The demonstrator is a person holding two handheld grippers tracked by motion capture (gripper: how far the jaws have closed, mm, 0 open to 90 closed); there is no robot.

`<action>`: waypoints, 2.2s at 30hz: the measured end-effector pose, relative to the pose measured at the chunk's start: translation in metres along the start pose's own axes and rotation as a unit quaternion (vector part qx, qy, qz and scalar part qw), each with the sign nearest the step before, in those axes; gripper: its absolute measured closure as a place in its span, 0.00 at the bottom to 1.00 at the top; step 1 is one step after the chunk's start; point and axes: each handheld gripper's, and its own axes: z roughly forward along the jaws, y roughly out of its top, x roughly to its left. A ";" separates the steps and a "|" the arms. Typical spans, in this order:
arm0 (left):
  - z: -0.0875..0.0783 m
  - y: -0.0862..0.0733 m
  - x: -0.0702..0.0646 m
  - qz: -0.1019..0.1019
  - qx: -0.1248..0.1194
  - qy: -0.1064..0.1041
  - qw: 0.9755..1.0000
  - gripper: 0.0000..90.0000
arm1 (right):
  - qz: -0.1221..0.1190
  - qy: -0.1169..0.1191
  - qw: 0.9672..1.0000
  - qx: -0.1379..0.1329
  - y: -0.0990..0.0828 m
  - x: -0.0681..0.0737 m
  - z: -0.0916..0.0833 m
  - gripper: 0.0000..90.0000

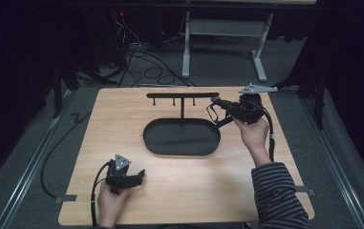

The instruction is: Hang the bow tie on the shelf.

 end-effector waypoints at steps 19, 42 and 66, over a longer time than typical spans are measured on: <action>0.000 0.000 0.000 0.000 0.000 0.000 1.000 0.23 | 0.020 -0.027 0.999 -0.005 0.003 -0.008 0.017 1.00; 0.000 0.000 0.000 0.000 0.000 -0.001 1.000 0.22 | 0.022 -0.030 0.999 0.013 -0.001 -0.011 0.025 0.84; 0.000 0.000 0.000 0.001 0.000 0.000 1.000 0.22 | 0.034 -0.008 0.999 0.015 -0.021 -0.017 -0.015 0.64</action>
